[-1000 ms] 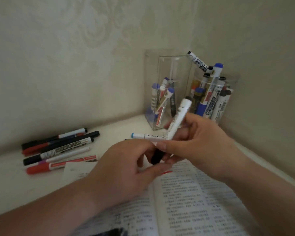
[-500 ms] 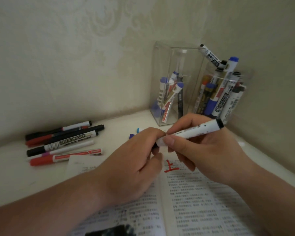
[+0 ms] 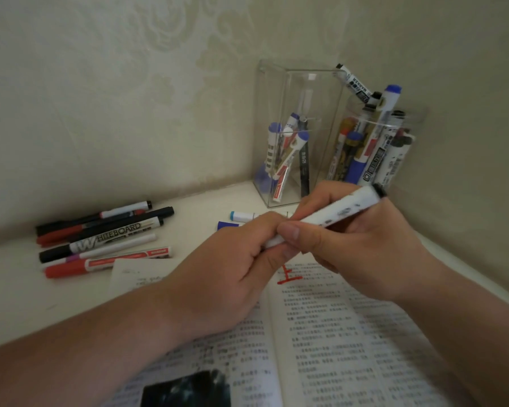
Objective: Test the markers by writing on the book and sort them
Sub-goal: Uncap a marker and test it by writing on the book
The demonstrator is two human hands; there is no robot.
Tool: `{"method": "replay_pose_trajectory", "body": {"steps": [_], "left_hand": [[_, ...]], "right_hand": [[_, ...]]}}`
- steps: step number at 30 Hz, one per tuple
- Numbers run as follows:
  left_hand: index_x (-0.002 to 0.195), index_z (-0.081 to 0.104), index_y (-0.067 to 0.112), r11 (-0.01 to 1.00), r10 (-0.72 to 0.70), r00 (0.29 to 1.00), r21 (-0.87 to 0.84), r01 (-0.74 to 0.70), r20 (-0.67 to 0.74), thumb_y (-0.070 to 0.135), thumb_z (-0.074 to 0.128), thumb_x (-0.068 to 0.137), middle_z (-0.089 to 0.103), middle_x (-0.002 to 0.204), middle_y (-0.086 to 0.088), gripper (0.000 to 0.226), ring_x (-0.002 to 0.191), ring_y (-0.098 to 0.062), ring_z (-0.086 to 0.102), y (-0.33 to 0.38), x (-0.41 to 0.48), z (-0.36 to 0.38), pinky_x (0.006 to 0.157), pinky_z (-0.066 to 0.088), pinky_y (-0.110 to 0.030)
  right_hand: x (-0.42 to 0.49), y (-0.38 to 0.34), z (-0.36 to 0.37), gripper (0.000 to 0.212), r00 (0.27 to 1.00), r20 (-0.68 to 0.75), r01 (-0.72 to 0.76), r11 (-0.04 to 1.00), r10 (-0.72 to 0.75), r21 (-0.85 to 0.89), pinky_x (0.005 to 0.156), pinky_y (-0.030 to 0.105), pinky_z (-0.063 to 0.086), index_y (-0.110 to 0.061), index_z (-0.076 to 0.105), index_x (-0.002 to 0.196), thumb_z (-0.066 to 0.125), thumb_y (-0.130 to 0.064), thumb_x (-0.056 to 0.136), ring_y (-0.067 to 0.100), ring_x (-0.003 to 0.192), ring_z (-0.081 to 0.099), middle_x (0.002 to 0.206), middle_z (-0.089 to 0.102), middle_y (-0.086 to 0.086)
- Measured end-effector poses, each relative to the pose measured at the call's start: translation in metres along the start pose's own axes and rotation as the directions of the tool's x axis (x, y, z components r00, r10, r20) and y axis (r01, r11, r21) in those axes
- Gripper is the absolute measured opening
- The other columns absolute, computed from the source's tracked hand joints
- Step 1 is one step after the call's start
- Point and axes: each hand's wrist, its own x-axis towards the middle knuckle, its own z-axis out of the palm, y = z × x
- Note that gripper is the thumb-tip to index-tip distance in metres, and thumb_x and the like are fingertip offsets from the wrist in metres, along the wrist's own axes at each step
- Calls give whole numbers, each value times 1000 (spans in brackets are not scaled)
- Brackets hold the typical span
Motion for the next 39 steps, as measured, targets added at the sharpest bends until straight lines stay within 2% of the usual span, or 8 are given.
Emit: {"method": "replay_pose_trajectory", "body": {"steps": [5,10,16,20,24,30,35,39], "left_hand": [[112,53,44,998,-52,998,-34,53,18,61,46,94,61,74,1,26,62,-13,57,0,-2,-3,56,42,-17],[119,36,51,972,-213,961,-58,226,175,51,37,98,53,80,-1,21,64,-8,46,-3,-7,-3,65,43,-32],[109,35,44,943,-333,906,112,314,261,29,31,99,61,86,0,19,64,-14,50,-2,-2,-3,65,46,-39],[109,31,51,912,-381,874,281,300,303,41,55,97,56,87,16,29,70,6,50,-2,0,0,60,42,-22],[108,22,58,880,-409,857,386,278,315,70,63,80,49,90,24,51,82,23,44,4,2,3,59,36,-16],[108,17,63,883,-404,867,371,287,292,79,61,73,45,91,32,58,84,23,42,7,3,2,62,34,-17],[105,14,63,884,-400,857,385,267,324,79,60,73,25,100,58,58,92,29,35,13,6,0,63,33,-16],[106,17,64,884,-395,867,384,268,305,81,61,69,29,100,56,60,93,31,33,9,4,1,63,33,-15]], "right_hand": [[0,-7,-8,20,1000,23,19,996,-17,-92,42,21,41,-2,68,79,78,-20,81,13,45,53,62,63,14],[12,-13,-48,8,960,-221,-175,985,170,-5,43,28,35,-12,69,66,74,-13,73,27,45,46,57,56,20],[-2,-10,-54,5,871,21,-478,856,491,-198,49,31,55,-6,79,84,76,-4,80,30,65,66,80,72,24],[-12,15,-43,18,883,-32,-469,875,469,-120,50,32,56,-16,75,73,82,0,77,22,54,56,63,60,13],[-13,25,-42,17,897,-111,-442,858,428,-263,43,27,45,-13,69,75,73,-2,88,17,44,50,52,55,5],[-12,28,-45,19,909,-144,-417,857,392,-303,41,16,37,-16,69,73,74,-8,89,6,43,49,51,58,-3],[-11,30,-44,12,907,-168,-422,827,387,-373,40,15,37,-10,69,78,75,-10,88,3,40,49,52,58,-3],[-14,27,-44,12,901,-125,-431,828,415,-358,41,15,39,-8,70,77,74,-6,87,5,41,51,52,61,-2]]}}
